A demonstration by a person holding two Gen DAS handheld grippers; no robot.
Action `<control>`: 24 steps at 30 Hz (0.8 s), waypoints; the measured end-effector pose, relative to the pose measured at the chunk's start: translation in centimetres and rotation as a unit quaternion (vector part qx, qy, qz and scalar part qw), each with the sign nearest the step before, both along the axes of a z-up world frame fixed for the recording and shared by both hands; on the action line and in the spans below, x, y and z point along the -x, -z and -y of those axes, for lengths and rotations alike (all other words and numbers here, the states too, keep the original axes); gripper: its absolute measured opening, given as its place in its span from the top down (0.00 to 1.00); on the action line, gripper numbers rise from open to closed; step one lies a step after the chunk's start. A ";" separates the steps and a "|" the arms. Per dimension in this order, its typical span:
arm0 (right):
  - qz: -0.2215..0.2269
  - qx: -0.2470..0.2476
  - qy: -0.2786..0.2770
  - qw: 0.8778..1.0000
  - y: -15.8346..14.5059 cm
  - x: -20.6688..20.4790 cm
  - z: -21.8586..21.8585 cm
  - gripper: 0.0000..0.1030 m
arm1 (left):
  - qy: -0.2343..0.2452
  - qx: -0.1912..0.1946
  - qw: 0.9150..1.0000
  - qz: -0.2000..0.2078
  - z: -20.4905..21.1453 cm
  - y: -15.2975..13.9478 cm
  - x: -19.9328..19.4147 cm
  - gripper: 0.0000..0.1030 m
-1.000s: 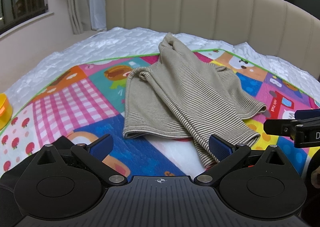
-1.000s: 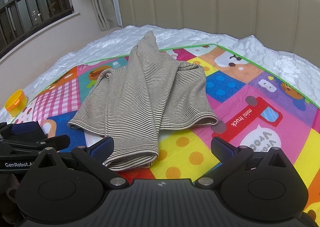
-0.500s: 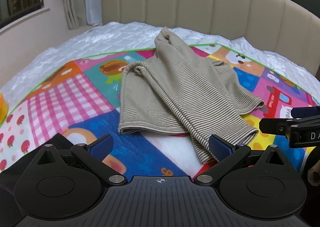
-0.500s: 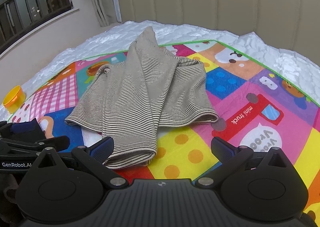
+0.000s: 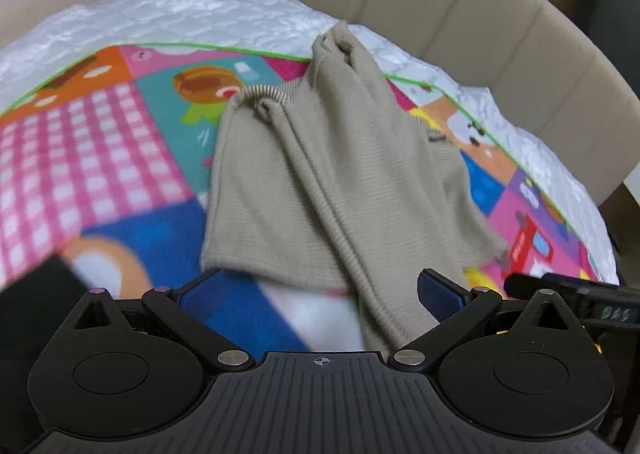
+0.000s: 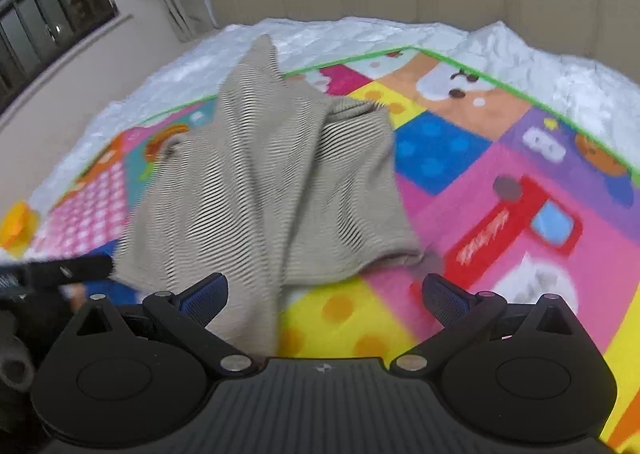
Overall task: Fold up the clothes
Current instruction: 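Lower both tools onto the shirt and grasp its fabric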
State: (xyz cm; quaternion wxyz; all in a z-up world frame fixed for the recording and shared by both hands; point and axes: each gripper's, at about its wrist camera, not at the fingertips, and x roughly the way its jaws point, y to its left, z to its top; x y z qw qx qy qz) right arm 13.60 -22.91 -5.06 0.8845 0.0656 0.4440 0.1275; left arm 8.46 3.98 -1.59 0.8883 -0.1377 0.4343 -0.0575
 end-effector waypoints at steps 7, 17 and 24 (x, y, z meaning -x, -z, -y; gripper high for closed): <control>0.001 -0.045 0.016 0.999 1.8 -7.9 -1.1 0.00 | 0.007 -0.021 1.000 -0.003 -1.1 1.2 -8.2 0.00; -0.059 -0.055 0.059 0.995 6.0 -13.9 -0.8 0.00 | -0.006 -0.026 0.997 -0.066 -4.5 5.4 -13.7 0.00; -0.064 -0.011 0.024 0.998 5.0 -13.3 -2.2 0.27 | -0.005 -0.014 0.997 -0.078 -4.6 5.6 -13.9 0.06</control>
